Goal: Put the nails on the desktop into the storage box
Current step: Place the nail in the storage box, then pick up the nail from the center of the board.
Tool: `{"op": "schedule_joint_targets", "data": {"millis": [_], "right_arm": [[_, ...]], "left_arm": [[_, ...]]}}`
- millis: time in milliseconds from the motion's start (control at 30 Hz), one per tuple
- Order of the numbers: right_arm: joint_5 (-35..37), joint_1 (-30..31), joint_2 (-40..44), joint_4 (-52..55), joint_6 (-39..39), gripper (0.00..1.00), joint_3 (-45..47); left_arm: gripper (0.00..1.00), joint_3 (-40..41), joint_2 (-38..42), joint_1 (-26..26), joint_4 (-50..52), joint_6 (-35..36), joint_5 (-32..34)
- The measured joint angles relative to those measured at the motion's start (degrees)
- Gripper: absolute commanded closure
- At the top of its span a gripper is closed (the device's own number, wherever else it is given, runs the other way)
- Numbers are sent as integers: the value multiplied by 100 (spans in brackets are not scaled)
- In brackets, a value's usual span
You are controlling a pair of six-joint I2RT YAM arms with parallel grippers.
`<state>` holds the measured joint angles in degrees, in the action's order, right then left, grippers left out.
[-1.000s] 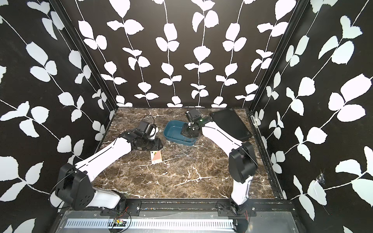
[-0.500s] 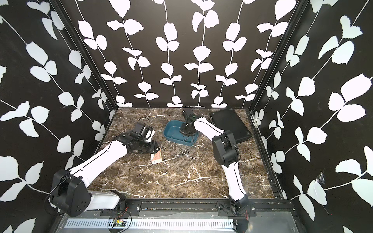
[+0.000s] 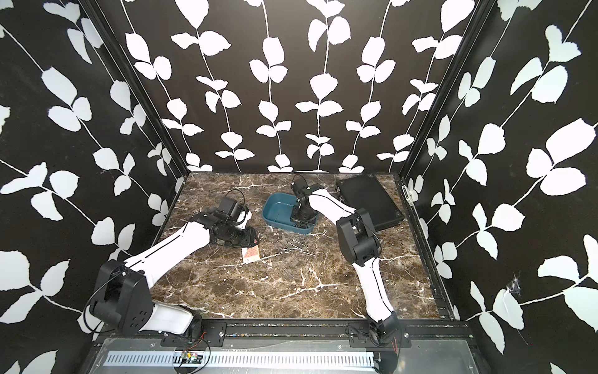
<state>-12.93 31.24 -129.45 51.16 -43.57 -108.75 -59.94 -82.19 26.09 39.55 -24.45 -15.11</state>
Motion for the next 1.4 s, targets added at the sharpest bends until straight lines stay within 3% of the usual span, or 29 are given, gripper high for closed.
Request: {"op": "schedule_joint_targets", "data": {"millis": [233, 367, 600, 700, 833, 1000, 1400], "right_arm": [[79, 0, 146, 229, 319, 74, -11], [162, 4, 678, 278, 592, 73, 94], [90, 37, 2747, -103, 1506, 65, 1847], [-17, 79, 3101, -160, 2155, 63, 2533], [46, 293, 3053, -153, 3128, 61, 3123], [354, 688, 2806, -184, 4092, 60, 3189], [929, 870, 1971, -315, 5047, 59, 3101]], "left_arm": [[49, 2, -98, 0, -166, -22, -125], [49, 52, -166, 0, -282, -57, -197], [47, 278, -212, 17, -529, -195, -315], [47, 315, -286, 74, -592, -267, -352], [47, 310, -428, 190, -719, -321, -356], [46, 286, -542, 343, -761, -369, -354], [45, 337, -496, 372, -776, -409, -317]]}}
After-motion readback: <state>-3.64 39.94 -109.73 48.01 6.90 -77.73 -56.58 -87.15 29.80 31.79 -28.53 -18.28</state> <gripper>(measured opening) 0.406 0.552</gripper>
